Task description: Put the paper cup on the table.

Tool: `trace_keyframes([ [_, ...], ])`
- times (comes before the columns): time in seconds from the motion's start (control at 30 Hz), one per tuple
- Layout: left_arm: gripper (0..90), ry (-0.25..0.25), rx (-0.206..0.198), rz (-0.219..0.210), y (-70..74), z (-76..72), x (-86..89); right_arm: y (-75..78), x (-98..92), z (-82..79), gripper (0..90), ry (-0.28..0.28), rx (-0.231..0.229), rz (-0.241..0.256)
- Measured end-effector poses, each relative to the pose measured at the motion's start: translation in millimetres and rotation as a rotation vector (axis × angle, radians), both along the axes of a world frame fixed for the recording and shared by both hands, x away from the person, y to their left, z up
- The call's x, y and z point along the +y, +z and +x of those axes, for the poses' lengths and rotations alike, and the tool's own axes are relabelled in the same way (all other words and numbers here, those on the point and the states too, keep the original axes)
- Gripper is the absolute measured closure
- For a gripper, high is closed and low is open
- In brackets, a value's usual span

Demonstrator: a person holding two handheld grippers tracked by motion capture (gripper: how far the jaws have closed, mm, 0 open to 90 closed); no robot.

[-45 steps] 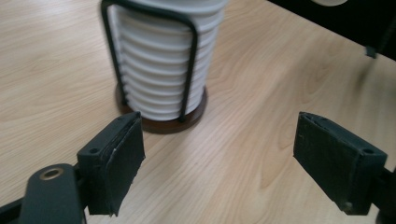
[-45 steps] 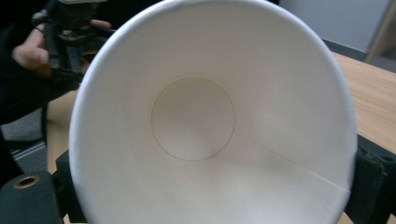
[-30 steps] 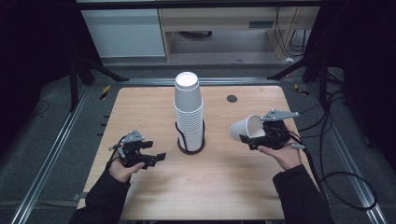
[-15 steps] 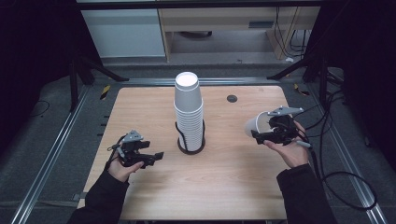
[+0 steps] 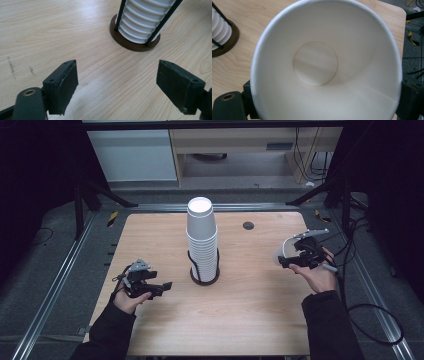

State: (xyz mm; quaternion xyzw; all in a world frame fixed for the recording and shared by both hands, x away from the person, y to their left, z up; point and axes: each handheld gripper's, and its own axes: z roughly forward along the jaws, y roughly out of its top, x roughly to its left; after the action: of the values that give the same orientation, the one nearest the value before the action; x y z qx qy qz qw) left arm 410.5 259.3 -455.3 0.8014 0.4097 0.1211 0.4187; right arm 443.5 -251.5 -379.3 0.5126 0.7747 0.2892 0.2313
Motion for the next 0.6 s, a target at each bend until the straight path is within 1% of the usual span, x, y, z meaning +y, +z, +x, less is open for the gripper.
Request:
trace_keyframes([
  [0.13, 16.7, 0.011, 0.000, 0.003, 0.3, 0.8, 3.7, 0.8, -1.1, 9.3, 10.1, -0.012, 0.013, 0.002],
  [0.2, 16.7, 0.016, -0.001, 0.004, -0.1, 1.2, 4.9, 1.9, -0.8, 15.4, 10.1, -0.023, 0.028, -0.009],
  [0.27, 16.8, 0.020, 0.001, 0.005, -0.6, 1.6, 6.0, 2.8, -1.2, 20.6, 10.1, -0.032, 0.032, -0.027],
  [0.37, 16.7, 0.021, 0.002, 0.008, -1.1, 2.0, 6.3, 4.7, -0.9, 26.3, 10.1, -0.036, 0.045, -0.021],
  [0.5, 16.7, 0.020, 0.002, 0.014, -1.6, 2.1, 6.6, 6.5, -0.1, 33.7, 10.0, -0.028, 0.063, -0.044],
  [0.6, 16.7, 0.020, 0.003, 0.017, -1.7, 2.2, 7.2, 6.8, -0.8, 40.0, 10.0, -0.033, 0.085, -0.047],
])
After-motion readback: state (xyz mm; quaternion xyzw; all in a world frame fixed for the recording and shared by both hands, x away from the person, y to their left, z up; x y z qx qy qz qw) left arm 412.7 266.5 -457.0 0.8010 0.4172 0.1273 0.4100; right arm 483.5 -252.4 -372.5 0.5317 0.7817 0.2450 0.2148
